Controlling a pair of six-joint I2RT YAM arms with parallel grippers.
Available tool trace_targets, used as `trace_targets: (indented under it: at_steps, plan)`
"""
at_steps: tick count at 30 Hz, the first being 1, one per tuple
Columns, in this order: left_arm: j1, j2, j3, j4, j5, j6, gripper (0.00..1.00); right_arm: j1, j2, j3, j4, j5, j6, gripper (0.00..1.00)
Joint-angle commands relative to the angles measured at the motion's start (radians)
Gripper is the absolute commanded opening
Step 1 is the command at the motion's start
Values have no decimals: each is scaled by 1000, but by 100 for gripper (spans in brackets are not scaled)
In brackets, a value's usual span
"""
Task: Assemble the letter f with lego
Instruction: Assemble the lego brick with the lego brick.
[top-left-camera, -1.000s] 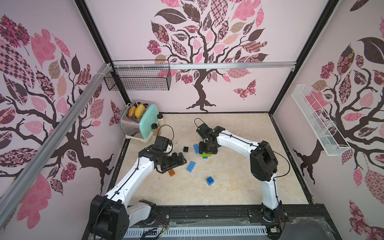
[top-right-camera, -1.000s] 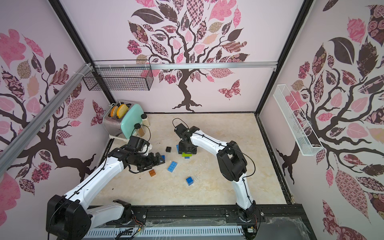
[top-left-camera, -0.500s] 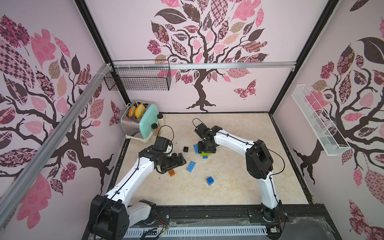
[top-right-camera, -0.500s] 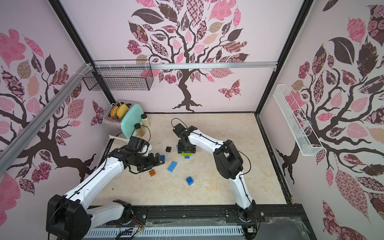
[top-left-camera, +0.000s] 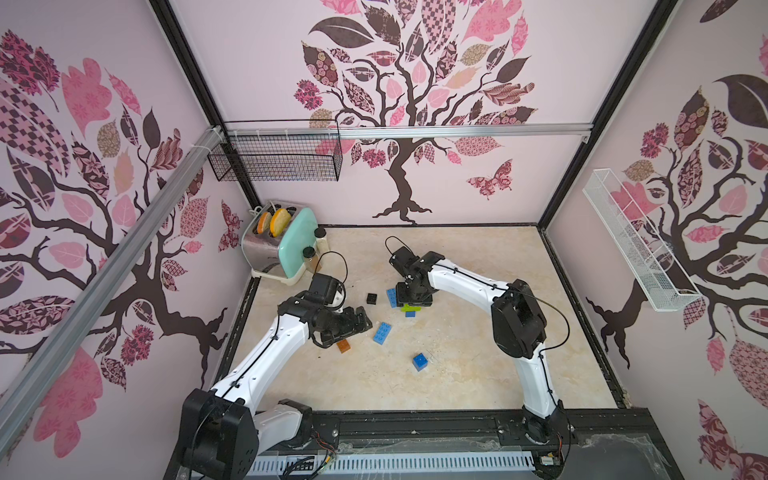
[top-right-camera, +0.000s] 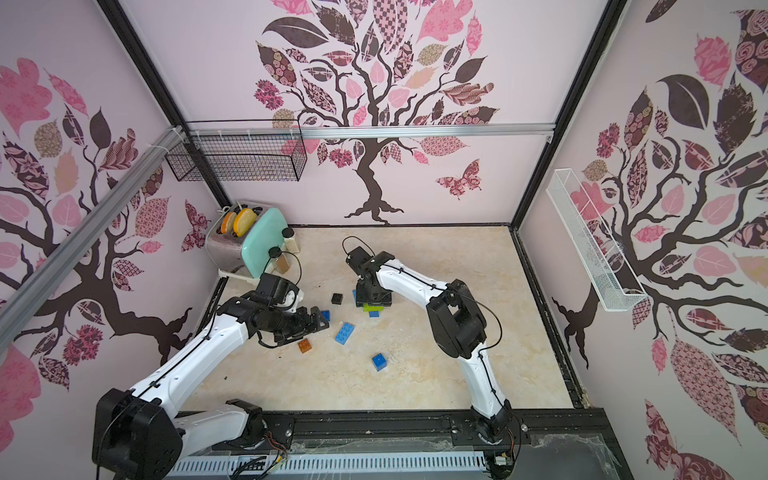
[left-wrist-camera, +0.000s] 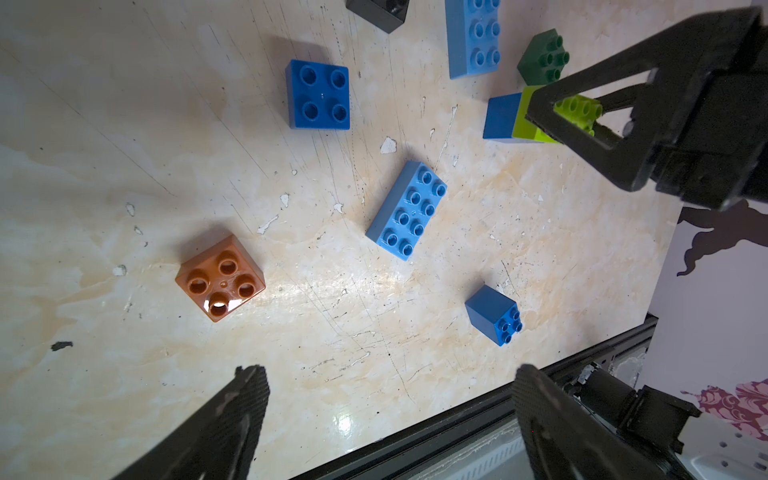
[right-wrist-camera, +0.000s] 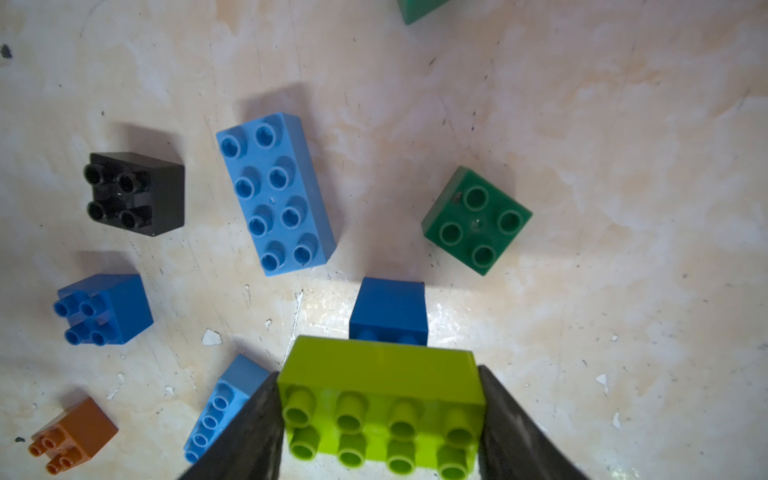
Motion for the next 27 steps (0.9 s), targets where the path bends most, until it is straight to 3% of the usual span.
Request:
trace_targets:
  at_steps: [1, 27]
  plan:
    - [5, 3, -10, 11, -10, 12, 96, -2, 22, 31, -1, 7, -7, 60]
    - [6, 9, -13, 14, -13, 10, 95, -12, 41, -20, 19, 10, -13, 60]
